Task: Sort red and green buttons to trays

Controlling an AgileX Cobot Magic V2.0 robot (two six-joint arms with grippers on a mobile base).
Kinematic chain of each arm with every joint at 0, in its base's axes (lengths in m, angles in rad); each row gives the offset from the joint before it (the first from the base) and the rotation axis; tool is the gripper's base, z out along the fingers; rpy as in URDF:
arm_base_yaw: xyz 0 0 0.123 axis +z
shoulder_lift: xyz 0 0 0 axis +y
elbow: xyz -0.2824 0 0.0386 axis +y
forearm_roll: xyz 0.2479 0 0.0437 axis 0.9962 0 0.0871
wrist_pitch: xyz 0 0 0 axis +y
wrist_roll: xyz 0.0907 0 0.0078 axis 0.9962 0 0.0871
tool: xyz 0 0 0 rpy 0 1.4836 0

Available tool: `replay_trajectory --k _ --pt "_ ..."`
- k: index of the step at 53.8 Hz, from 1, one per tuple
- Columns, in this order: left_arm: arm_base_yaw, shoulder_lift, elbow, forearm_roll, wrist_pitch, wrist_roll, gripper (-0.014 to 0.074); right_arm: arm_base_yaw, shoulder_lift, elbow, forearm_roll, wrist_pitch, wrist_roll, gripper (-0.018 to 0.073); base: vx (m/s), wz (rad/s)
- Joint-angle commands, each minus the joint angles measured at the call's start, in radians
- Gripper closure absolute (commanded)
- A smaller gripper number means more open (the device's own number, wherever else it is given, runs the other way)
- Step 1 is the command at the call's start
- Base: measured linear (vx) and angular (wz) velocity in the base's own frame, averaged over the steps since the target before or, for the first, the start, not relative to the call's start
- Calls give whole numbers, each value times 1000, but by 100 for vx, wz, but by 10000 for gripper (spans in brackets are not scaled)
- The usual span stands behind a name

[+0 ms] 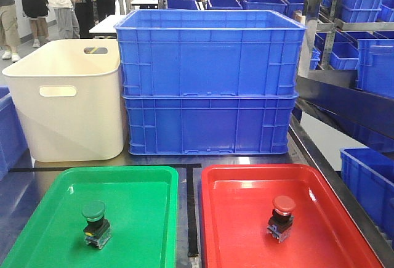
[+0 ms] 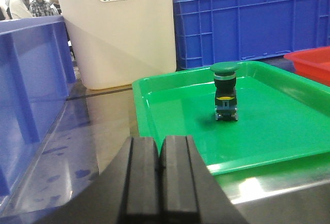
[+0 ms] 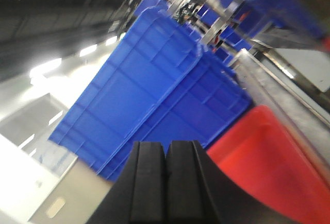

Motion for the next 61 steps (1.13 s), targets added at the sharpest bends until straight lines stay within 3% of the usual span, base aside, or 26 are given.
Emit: replay_trajectory --k 1,8,12,16,61 --pt "-2 -14 4 -2 -80 -1 602 -49 -109 78 -28 202 -898 573 0 0" --pt "-2 -14 4 -2 -80 -1 602 -69 -265 208 -164 201 -709 573 0 0" --pt "-2 -14 4 -2 -80 -1 602 -69 -332 273 -173 182 -671 573 0 0" --pt "-2 -14 4 -2 -80 -1 602 -68 -336 324 -157 127 -671 573 0 0" --pt "-2 -14 4 -2 -80 -1 602 -71 -336 319 -158 159 -676 573 0 0"
